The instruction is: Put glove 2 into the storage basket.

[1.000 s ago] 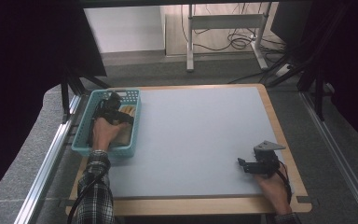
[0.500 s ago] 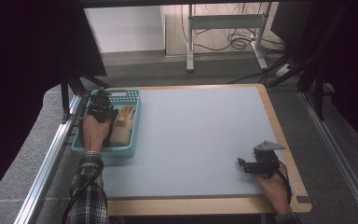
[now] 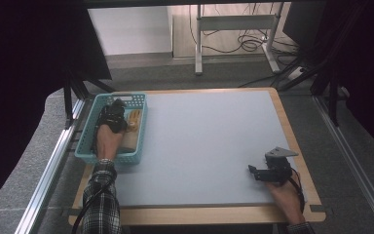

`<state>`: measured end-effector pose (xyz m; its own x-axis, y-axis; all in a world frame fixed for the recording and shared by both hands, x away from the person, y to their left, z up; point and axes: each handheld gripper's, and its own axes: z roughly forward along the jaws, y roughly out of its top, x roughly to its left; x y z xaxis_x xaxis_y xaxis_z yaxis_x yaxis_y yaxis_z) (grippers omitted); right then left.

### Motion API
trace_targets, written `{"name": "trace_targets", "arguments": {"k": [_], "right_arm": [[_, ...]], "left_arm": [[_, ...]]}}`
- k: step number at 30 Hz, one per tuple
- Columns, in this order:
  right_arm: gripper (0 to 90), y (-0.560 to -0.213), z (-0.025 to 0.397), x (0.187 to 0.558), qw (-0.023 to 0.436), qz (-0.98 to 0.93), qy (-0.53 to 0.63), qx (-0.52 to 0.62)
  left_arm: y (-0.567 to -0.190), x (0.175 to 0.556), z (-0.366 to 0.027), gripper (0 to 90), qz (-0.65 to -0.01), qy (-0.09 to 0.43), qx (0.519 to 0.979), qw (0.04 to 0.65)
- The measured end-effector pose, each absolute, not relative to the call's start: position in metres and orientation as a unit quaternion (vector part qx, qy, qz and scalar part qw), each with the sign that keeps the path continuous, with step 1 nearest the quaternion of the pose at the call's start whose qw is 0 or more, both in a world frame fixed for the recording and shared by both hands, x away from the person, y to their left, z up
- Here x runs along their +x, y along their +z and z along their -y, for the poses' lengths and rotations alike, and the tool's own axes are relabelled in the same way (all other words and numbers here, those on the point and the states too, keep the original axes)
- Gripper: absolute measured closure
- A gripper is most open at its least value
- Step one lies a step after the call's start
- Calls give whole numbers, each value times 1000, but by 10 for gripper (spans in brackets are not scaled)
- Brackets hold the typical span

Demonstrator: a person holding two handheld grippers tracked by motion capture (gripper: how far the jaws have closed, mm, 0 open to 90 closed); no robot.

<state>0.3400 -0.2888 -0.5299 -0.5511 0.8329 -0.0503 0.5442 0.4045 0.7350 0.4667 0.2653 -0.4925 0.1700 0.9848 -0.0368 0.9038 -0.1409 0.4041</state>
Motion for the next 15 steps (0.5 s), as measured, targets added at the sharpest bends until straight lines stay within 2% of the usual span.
{"name": "trace_targets", "arguments": {"k": [5,15], "right_arm": [[181,-530,289,340,211,-811,343,424],[181,-530,289,340,211,-811,343,424]], "left_arm": [[-493,464,-274,900,-640,121,735,187],[-480,453,-292,650,-651,153,711,220]]}}
